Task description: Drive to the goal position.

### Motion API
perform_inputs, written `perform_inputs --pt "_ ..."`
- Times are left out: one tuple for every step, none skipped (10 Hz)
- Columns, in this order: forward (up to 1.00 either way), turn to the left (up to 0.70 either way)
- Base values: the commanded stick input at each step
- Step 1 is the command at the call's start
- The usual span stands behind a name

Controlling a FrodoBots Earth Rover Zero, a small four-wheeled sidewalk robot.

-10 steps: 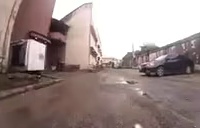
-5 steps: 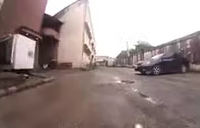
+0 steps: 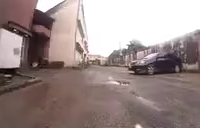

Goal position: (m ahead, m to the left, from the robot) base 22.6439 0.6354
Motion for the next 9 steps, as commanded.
perform_inputs --pt "0.70 0.18" --pt "0.70 0.00" --pt "0.70 -0.17" --pt "0.70 -0.17" --pt "0.70 -0.17" --pt "0.70 -0.17" --pt "0.70 -0.17" --pt "0.70 -0.17" --pt "0.70 -0.17"
